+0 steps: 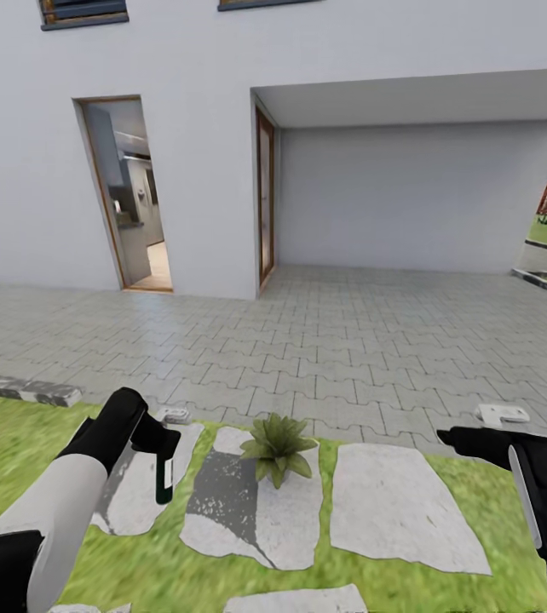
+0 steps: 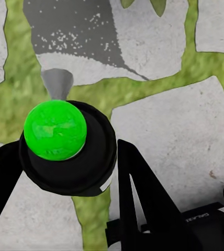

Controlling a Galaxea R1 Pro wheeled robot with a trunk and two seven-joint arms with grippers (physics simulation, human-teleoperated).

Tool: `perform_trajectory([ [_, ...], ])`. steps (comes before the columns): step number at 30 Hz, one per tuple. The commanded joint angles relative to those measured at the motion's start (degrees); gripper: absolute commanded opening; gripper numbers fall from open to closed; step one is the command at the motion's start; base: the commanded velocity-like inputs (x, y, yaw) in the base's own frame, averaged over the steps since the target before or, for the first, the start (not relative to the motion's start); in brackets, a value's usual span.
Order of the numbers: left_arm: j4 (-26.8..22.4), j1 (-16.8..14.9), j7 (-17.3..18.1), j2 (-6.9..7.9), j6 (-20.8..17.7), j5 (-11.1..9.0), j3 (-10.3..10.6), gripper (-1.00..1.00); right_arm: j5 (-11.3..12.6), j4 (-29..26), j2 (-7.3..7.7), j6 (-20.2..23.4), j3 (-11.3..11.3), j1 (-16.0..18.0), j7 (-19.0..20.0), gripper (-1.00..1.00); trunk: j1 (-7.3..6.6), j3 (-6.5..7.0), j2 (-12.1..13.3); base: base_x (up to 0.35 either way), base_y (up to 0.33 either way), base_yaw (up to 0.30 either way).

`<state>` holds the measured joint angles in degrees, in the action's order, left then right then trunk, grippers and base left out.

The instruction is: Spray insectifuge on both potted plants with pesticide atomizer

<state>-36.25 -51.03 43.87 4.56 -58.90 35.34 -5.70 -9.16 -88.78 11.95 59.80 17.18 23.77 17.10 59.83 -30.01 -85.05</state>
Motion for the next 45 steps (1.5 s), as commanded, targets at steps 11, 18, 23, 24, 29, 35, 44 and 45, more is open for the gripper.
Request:
perform_trajectory([
  [11,-0.05,0.13,0.60,0.02,-0.25,0.53,-0.39,-1.00,-0.68,-0.02,-0.16,0.20,-0.04,0.05,0.57,1.00,0.00,-0.94,-0.04,0.150,0.058,0.000],
  [18,-0.04,0.14,0.60,-0.01,-0.25,0.55,-0.27,-1.00,-0.36,-0.07,-0.48,0.20,-0.07,0.05,0.64,1.00,0.00,-1.05,-0.04,0.303,0.136,-0.020],
  [23,-0.04,0.14,0.62,-0.01,-0.25,0.53,-0.21,-1.00,-0.32,-0.07,-0.57,0.20,-0.05,0.05,0.65,1.00,0.00,-1.19,-0.04,0.295,0.154,-0.152],
  [24,-0.04,0.14,0.61,-0.01,-0.25,0.56,-0.20,-1.00,-0.33,-0.07,-0.59,0.20,-0.05,0.05,0.65,1.00,0.00,-1.22,-0.04,0.279,0.163,-0.230],
  [29,-0.04,0.14,0.61,-0.04,-0.25,0.59,-0.20,-1.00,-0.33,-0.08,-0.61,0.20,-0.05,0.05,0.64,1.00,0.00,-1.37,-0.04,0.263,0.166,-0.252],
  [35,-0.03,0.14,0.60,-0.16,-0.25,0.59,-0.15,-1.00,-0.33,-0.08,-0.61,0.20,-0.05,0.05,0.59,1.00,0.00,-1.46,-0.04,0.240,0.167,-0.238],
  [44,2.38,0.22,0.62,-0.40,-0.23,0.59,0.07,-1.00,-0.33,-0.08,-0.62,0.20,0.33,0.05,0.56,1.00,0.00,-1.49,-0.04,0.168,0.097,-0.104],
  [45,2.77,0.22,0.62,-0.42,-0.21,0.60,0.11,-1.00,-0.33,-0.08,-0.62,0.20,0.40,0.05,0.56,1.00,0.00,-1.49,-0.04,0.054,0.019,-0.018],
])
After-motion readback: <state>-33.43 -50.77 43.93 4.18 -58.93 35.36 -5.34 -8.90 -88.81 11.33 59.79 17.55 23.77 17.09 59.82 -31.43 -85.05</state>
